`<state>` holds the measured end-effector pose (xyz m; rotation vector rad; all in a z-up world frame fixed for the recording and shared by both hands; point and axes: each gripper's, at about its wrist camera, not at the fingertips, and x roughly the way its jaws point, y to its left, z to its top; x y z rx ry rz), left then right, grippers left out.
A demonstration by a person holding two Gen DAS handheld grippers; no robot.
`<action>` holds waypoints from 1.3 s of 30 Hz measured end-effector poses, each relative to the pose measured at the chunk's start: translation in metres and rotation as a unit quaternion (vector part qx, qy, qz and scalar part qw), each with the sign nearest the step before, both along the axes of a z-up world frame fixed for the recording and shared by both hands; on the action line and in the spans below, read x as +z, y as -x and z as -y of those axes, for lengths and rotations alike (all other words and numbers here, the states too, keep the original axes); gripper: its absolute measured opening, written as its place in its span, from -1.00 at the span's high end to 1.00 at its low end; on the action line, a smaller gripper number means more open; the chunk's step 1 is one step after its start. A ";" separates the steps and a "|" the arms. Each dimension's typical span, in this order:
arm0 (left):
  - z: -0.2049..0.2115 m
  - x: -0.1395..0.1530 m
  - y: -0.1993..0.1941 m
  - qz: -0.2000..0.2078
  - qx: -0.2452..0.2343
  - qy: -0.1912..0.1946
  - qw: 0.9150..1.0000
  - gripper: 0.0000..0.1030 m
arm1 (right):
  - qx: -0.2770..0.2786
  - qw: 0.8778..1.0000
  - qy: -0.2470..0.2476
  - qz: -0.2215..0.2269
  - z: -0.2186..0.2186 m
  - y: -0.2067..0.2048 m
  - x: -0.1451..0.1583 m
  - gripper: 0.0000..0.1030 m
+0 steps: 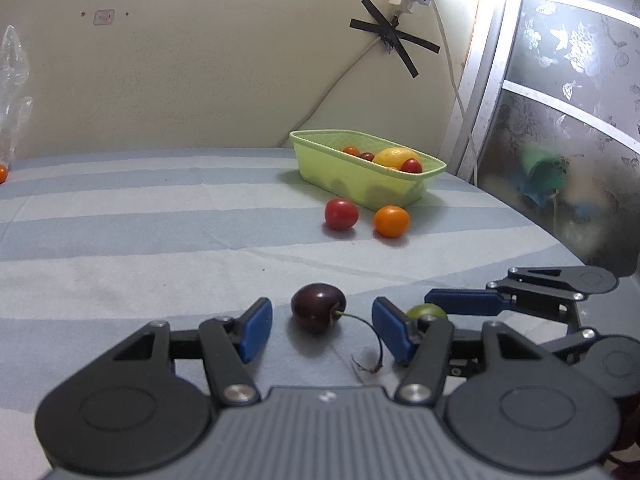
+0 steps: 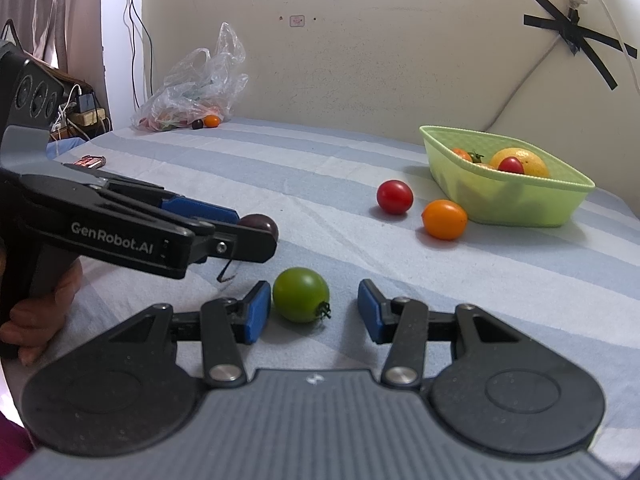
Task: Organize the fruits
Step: 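Close the right tool on the green tomato while the left tool grasps the purple tomato, then lower both tomatoes into the green basket and open both tools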
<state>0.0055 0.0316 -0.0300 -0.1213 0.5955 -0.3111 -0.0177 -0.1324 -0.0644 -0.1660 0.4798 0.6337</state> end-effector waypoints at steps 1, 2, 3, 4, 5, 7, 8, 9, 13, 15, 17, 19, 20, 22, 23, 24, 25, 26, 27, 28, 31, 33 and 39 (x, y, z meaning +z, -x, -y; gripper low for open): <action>0.001 0.000 -0.001 -0.002 -0.002 -0.002 1.000 -0.02 | 0.000 1.000 0.000 0.001 0.000 0.000 0.000 0.01; 0.002 0.000 -0.002 -0.003 -0.002 -0.005 1.000 0.05 | 0.002 1.000 0.000 0.003 0.000 0.001 0.000 0.02; 0.003 0.000 -0.002 -0.002 -0.005 -0.007 1.000 0.19 | 0.003 1.000 0.001 0.004 0.000 0.002 0.000 0.02; 0.005 0.000 -0.002 0.000 -0.005 -0.009 1.000 0.21 | 0.006 1.000 0.003 0.004 0.000 0.002 0.000 0.02; 0.006 0.001 -0.002 0.003 -0.003 -0.011 1.000 0.31 | 0.009 1.000 0.004 0.003 0.000 0.003 0.000 0.12; 0.007 0.003 -0.004 0.008 -0.004 -0.015 1.000 0.40 | 0.013 1.000 0.007 0.004 0.000 0.005 0.000 0.40; 0.008 0.005 -0.006 0.006 -0.008 -0.012 1.000 0.41 | 0.015 1.000 0.009 0.006 0.000 0.005 0.001 0.40; 0.007 0.008 -0.009 0.002 -0.014 -0.005 1.000 0.41 | 0.014 1.000 0.011 0.010 0.001 0.007 0.001 0.40; 0.011 0.021 -0.023 0.004 -0.036 0.016 0.999 0.41 | 0.001 1.000 -0.004 0.024 0.012 0.004 0.009 0.41; 0.014 0.032 -0.037 0.011 -0.045 0.026 0.999 0.47 | -0.016 0.999 -0.021 0.032 0.024 -0.003 0.015 0.41; 0.018 0.046 -0.056 0.018 -0.052 0.039 0.998 0.53 | -0.042 0.997 -0.038 0.047 0.037 -0.014 0.024 0.40; 0.024 0.060 -0.078 0.027 -0.059 0.050 0.997 0.53 | -0.066 0.995 -0.051 0.060 0.050 -0.027 0.033 0.40; 0.028 0.065 -0.089 0.032 -0.063 0.052 0.996 0.53 | -0.076 0.993 -0.058 0.067 0.056 -0.035 0.039 0.40; 0.036 0.073 -0.115 0.038 -0.066 0.052 0.996 0.53 | -0.094 0.990 -0.068 0.083 0.064 -0.050 0.047 0.40; 0.040 0.074 -0.128 0.037 -0.067 0.053 0.996 0.53 | -0.103 0.988 -0.069 0.091 0.067 -0.059 0.051 0.40; 0.044 0.075 -0.142 0.033 -0.066 0.055 0.996 0.53 | -0.110 0.987 -0.069 0.099 0.069 -0.068 0.053 0.40; 0.047 0.074 -0.152 0.028 -0.062 0.055 0.996 0.53 | -0.116 0.985 -0.071 0.104 0.070 -0.078 0.055 0.40; 0.049 0.074 -0.161 0.021 -0.057 0.057 0.997 0.55 | -0.119 0.984 -0.073 0.106 0.072 -0.085 0.056 0.40; 0.049 0.074 -0.165 0.016 -0.057 0.065 0.996 0.57 | -0.127 0.984 -0.073 0.106 0.073 -0.093 0.055 0.40; 0.048 0.075 -0.165 0.017 -0.062 0.073 0.995 0.56 | -0.135 0.983 -0.076 0.103 0.075 -0.101 0.055 0.40; 0.044 0.074 -0.145 0.045 -0.063 0.041 0.996 0.34 | -0.136 0.981 -0.109 0.087 0.086 -0.108 0.051 0.40; 0.041 0.067 -0.129 0.049 -0.058 0.014 0.997 0.14 | -0.142 0.979 -0.118 0.087 0.092 -0.107 0.046 0.40; 0.044 0.029 -0.095 0.004 -0.037 -0.050 0.998 -0.12 | -0.141 0.976 -0.146 0.078 0.099 -0.106 0.044 0.40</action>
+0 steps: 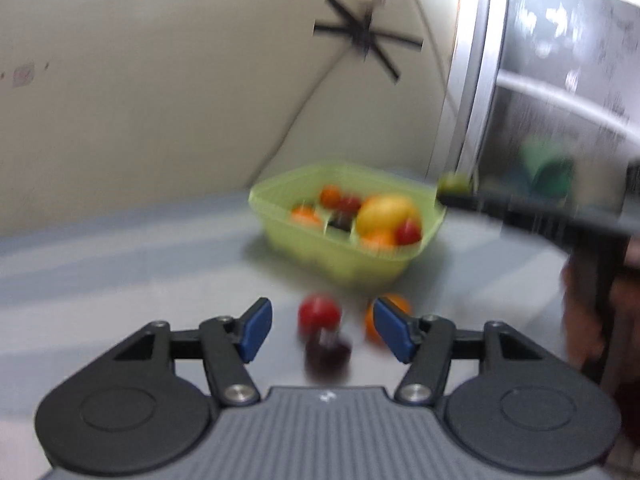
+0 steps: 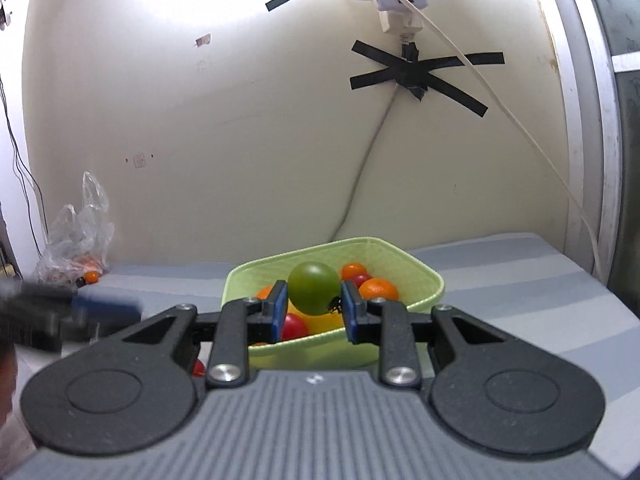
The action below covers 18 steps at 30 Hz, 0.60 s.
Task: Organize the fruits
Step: 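Lower both tomatoes into the green basket and open both tools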
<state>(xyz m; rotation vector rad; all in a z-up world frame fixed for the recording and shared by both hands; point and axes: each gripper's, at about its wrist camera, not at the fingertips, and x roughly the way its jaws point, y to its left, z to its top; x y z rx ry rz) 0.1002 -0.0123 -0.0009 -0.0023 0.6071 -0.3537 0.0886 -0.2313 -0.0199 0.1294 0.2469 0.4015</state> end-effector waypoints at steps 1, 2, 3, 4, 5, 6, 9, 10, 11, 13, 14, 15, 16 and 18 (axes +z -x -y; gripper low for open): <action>0.001 -0.005 0.001 -0.007 0.003 -0.002 1.000 -0.11 | 0.001 1.000 -0.001 0.002 0.001 0.001 0.000 0.40; 0.002 -0.010 0.000 -0.015 0.003 0.002 1.000 -0.05 | 0.002 1.000 -0.001 0.003 0.001 0.002 0.000 0.40; 0.003 -0.014 -0.002 -0.025 0.001 0.006 1.000 0.03 | 0.002 1.000 -0.002 0.004 0.001 0.003 0.000 0.40; 0.005 -0.018 -0.004 -0.034 -0.001 0.010 0.999 0.16 | 0.002 1.000 -0.001 0.004 0.001 0.003 0.000 0.40; 0.006 -0.021 -0.006 -0.041 -0.005 0.012 0.999 0.37 | 0.001 1.000 0.000 0.005 0.001 0.002 0.000 0.40; 0.008 -0.022 -0.006 -0.034 0.000 0.003 0.999 0.41 | 0.000 1.000 0.002 0.004 0.001 0.002 -0.001 0.40; -0.001 -0.013 -0.003 -0.039 -0.004 0.030 0.999 0.42 | -0.006 1.000 0.003 0.002 0.003 0.000 -0.001 0.40; -0.003 -0.006 0.001 -0.033 -0.007 0.038 0.999 0.42 | -0.010 1.000 0.003 0.003 0.004 -0.001 -0.002 0.40; -0.005 0.002 0.004 -0.023 -0.012 0.045 0.999 0.42 | -0.015 1.000 0.002 0.006 0.005 -0.001 -0.001 0.40; -0.007 0.022 -0.001 -0.004 -0.017 0.062 0.998 0.42 | -0.026 1.000 -0.001 0.008 0.009 -0.004 -0.002 0.40; -0.008 0.031 -0.007 0.004 -0.021 0.071 0.997 0.41 | -0.030 1.000 -0.004 0.006 0.010 -0.007 -0.002 0.40; -0.007 0.039 -0.015 0.010 -0.024 0.076 0.997 0.41 | -0.031 0.999 -0.009 0.005 0.012 -0.010 -0.001 0.40; -0.004 0.046 -0.025 0.017 -0.025 0.079 0.996 0.41 | -0.029 0.999 -0.013 0.003 0.012 -0.014 0.000 0.40; 0.006 0.057 -0.048 0.035 -0.032 0.077 0.996 0.41 | -0.022 1.000 -0.015 -0.003 0.011 -0.024 0.003 0.40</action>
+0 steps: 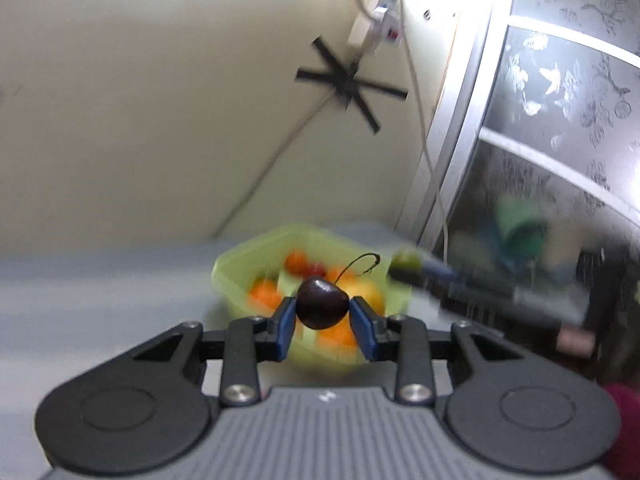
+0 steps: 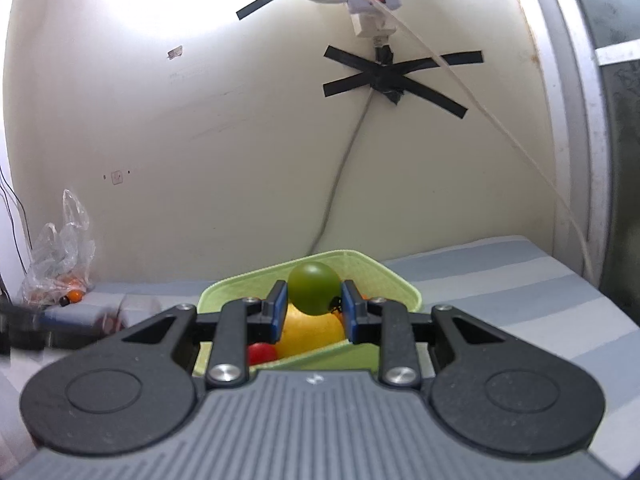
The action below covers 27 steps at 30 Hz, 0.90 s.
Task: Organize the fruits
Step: 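Lower both tomatoes into the green basket and open both tools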
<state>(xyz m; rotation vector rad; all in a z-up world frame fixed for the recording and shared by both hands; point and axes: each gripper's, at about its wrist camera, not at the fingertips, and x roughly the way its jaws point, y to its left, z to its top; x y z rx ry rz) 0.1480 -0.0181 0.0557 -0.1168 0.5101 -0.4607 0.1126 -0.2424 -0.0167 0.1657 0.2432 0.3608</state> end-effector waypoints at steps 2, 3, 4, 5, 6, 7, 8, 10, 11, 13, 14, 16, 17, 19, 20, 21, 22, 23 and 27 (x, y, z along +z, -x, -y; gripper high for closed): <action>0.012 0.001 -0.026 0.004 -0.002 -0.003 1.000 0.41 | 0.003 1.000 0.003 -0.005 -0.003 -0.009 0.001 0.40; 0.018 -0.002 -0.039 -0.003 -0.004 -0.004 1.000 0.41 | 0.002 1.000 0.007 -0.006 -0.004 -0.012 0.001 0.40; 0.024 -0.007 -0.051 -0.010 -0.004 -0.008 1.000 0.41 | 0.000 1.000 0.012 -0.007 -0.005 -0.014 -0.001 0.39; 0.029 -0.013 -0.060 -0.016 -0.003 -0.013 1.000 0.41 | -0.003 1.000 0.017 -0.008 -0.006 -0.015 -0.003 0.39; 0.033 -0.020 -0.068 -0.024 -0.001 -0.019 1.000 0.41 | -0.006 1.000 0.021 -0.010 -0.006 -0.016 -0.005 0.38; 0.037 -0.027 -0.075 -0.034 0.000 -0.022 0.999 0.40 | -0.007 1.000 0.024 -0.012 -0.006 -0.017 -0.007 0.37; 0.040 -0.033 -0.080 -0.043 0.002 -0.023 0.999 0.40 | -0.007 1.000 0.025 -0.013 -0.006 -0.018 -0.008 0.37; 0.042 -0.041 -0.085 -0.054 0.011 -0.019 0.998 0.39 | -0.007 1.000 0.023 -0.011 -0.005 -0.018 -0.010 0.35; 0.042 -0.042 -0.086 -0.057 0.016 -0.015 0.998 0.35 | -0.008 1.000 0.023 -0.011 -0.005 -0.018 -0.010 0.19; 0.038 -0.039 -0.081 -0.053 0.022 -0.002 0.998 0.27 | -0.017 1.000 0.024 -0.001 -0.005 -0.016 -0.010 -0.05; 0.034 -0.037 -0.075 -0.048 0.023 0.002 0.999 0.26 | -0.025 0.999 0.024 0.010 -0.003 -0.013 -0.009 -0.05; 0.025 -0.028 -0.062 -0.033 0.031 0.003 0.999 0.26 | -0.035 0.999 0.020 0.029 0.001 -0.006 -0.005 -0.05; 0.019 -0.024 -0.054 -0.025 0.036 0.004 0.999 0.24 | -0.037 0.999 0.014 0.035 0.003 -0.003 -0.004 -0.05; 0.005 -0.019 -0.035 -0.016 0.049 0.010 0.999 0.15 | -0.037 0.998 0.003 0.041 0.008 0.002 -0.002 -0.05; -0.002 -0.019 -0.024 -0.015 0.056 0.014 0.998 0.12 | -0.038 0.998 0.001 0.043 0.008 0.004 -0.002 -0.05; -0.008 -0.020 -0.014 -0.016 0.063 0.016 0.998 0.11 | -0.040 0.998 -0.001 0.044 0.009 0.006 -0.002 -0.05; -0.012 -0.023 -0.005 -0.017 0.071 0.016 0.997 0.11 | -0.044 0.998 -0.002 0.046 0.009 0.007 -0.002 -0.05; -0.017 -0.027 0.006 -0.018 0.078 0.014 0.997 0.11 | -0.049 0.998 -0.004 0.049 0.010 0.009 -0.002 -0.05; -0.030 -0.048 0.047 -0.028 0.103 -0.001 0.994 0.11 | -0.071 0.996 -0.022 0.048 0.015 0.010 -0.003 -0.05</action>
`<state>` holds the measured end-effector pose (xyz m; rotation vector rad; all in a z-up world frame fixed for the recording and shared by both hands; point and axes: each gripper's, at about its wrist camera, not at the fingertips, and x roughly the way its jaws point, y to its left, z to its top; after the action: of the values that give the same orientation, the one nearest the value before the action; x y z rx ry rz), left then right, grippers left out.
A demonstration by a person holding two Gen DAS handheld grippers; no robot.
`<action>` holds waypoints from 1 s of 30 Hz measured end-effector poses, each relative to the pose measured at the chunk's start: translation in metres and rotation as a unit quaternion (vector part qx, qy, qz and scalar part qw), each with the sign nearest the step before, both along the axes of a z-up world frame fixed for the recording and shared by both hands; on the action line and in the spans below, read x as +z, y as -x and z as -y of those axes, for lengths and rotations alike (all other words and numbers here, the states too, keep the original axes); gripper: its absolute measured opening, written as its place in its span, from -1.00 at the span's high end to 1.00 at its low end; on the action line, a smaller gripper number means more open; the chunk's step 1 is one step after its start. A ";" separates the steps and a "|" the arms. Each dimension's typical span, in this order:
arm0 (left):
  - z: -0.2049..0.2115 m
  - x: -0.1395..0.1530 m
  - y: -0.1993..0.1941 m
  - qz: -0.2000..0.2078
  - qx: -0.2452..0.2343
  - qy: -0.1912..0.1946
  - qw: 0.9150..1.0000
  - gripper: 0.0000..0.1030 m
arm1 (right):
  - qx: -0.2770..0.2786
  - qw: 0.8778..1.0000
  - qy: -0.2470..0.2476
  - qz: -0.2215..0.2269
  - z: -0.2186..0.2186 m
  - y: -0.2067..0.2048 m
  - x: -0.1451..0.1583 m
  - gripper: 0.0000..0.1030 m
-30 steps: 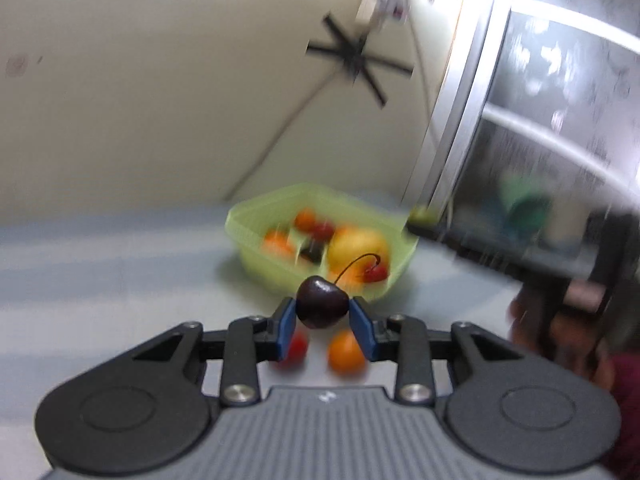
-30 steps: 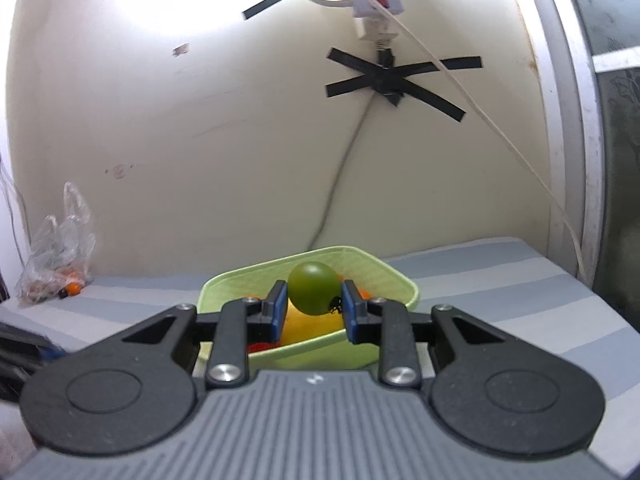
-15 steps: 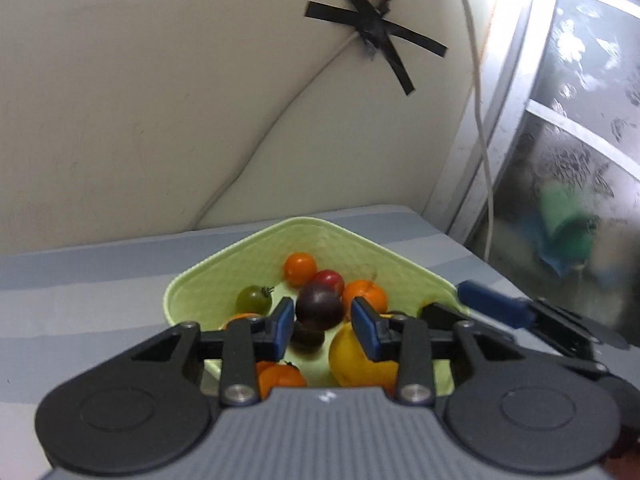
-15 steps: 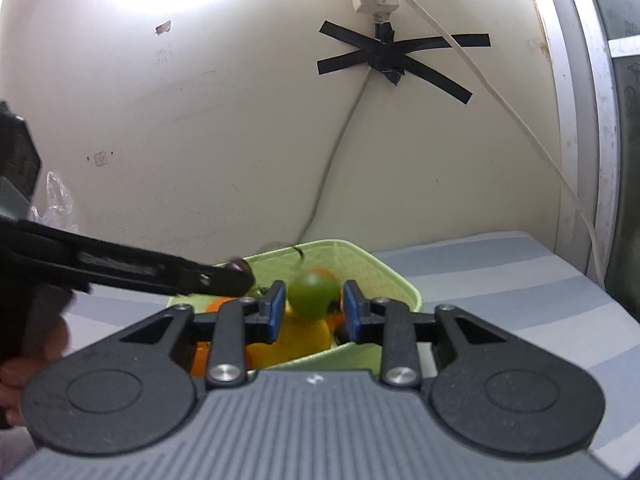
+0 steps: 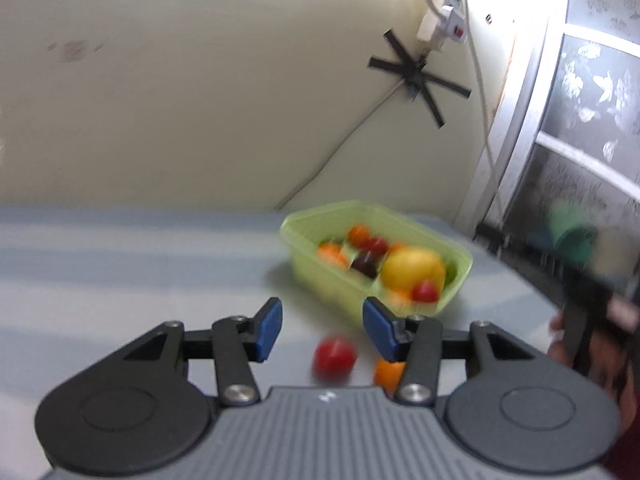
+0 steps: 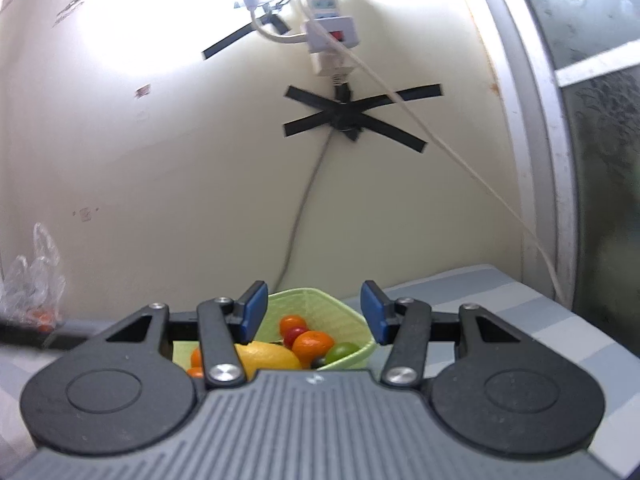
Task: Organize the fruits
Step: 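Lower both tomatoes into the green basket and open both tools, then move both open tools back toward the remaining tomatoes on the table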
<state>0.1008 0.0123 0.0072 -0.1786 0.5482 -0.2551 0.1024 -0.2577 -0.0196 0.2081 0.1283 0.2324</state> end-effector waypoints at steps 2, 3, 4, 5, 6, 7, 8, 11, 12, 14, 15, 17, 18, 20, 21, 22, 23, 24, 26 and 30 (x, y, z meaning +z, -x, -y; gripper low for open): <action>-0.004 -0.012 0.013 -0.009 0.005 -0.010 1.000 0.11 | -0.010 1.000 -0.015 -0.012 0.004 -0.001 -0.002 -0.05; -0.004 -0.017 0.019 -0.012 0.008 -0.019 1.000 0.11 | -0.013 0.999 -0.023 -0.019 0.006 0.000 -0.003 -0.05; -0.004 -0.021 0.023 -0.013 0.011 -0.028 0.999 0.11 | -0.016 0.999 -0.028 -0.024 0.007 0.001 -0.003 -0.05; -0.005 -0.025 0.027 -0.013 0.012 -0.036 0.999 0.11 | -0.021 0.999 -0.030 -0.030 0.007 0.002 -0.004 -0.05; -0.006 -0.028 0.030 -0.011 0.013 -0.042 0.999 0.11 | -0.023 0.999 -0.030 -0.036 0.007 0.004 -0.004 -0.05; -0.007 -0.030 0.032 -0.008 0.014 -0.046 0.999 0.11 | -0.023 0.998 -0.032 -0.042 0.006 0.007 -0.003 -0.05; -0.007 -0.031 0.034 -0.005 0.015 -0.047 0.999 0.11 | -0.019 0.998 -0.036 -0.049 0.006 0.013 -0.002 -0.05; -0.010 -0.031 0.036 0.005 0.017 -0.034 0.999 0.11 | 0.004 0.997 -0.043 -0.068 0.004 0.033 -0.004 -0.05; -0.011 -0.031 0.037 0.010 0.020 -0.033 0.999 0.11 | 0.012 0.996 -0.047 -0.075 0.003 0.041 -0.007 -0.05; -0.012 -0.032 0.039 0.013 0.023 -0.025 0.999 0.11 | 0.025 0.994 -0.059 -0.089 -0.002 0.054 -0.012 -0.05; -0.013 -0.032 0.041 0.016 0.025 -0.022 0.999 0.11 | 0.030 0.993 -0.063 -0.095 -0.005 0.059 -0.015 -0.05; -0.015 -0.032 0.045 0.024 0.026 -0.016 0.999 0.11 | 0.037 0.992 -0.066 -0.104 -0.012 0.065 -0.021 -0.05; -0.015 -0.032 0.046 0.029 0.024 -0.015 0.999 0.11 | 0.039 0.991 -0.066 -0.109 -0.016 0.065 -0.024 -0.05; -0.014 -0.031 0.048 0.037 0.022 -0.015 0.999 0.02 | 0.040 0.989 -0.064 -0.129 -0.023 0.062 -0.033 -0.05; -0.014 -0.031 0.050 0.041 0.022 -0.017 0.999 0.00 | 0.038 0.989 -0.054 -0.131 -0.027 0.061 -0.032 -0.05; -0.013 -0.030 0.050 0.042 0.022 -0.018 0.999 0.00 | 0.037 0.991 -0.049 -0.118 -0.028 0.063 -0.031 -0.05; -0.012 -0.030 0.050 0.042 0.021 -0.019 0.999 0.00 | 0.037 0.992 -0.045 -0.108 -0.030 0.065 -0.031 -0.05; -0.012 -0.030 0.049 0.042 0.020 -0.019 0.999 0.00 | 0.039 0.993 -0.043 -0.107 -0.031 0.065 -0.031 -0.05; -0.013 -0.031 0.048 0.040 0.020 -0.017 0.999 0.00 | 0.039 0.992 -0.046 -0.108 -0.030 0.064 -0.031 -0.05; -0.015 -0.031 0.047 0.038 0.022 -0.010 0.999 0.00 | 0.039 0.992 -0.057 -0.107 -0.025 0.063 -0.032 -0.05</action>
<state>0.0535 0.0275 -0.0238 -0.1603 0.4709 -0.2128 0.0390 -0.2327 -0.0516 0.3416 0.3361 0.2948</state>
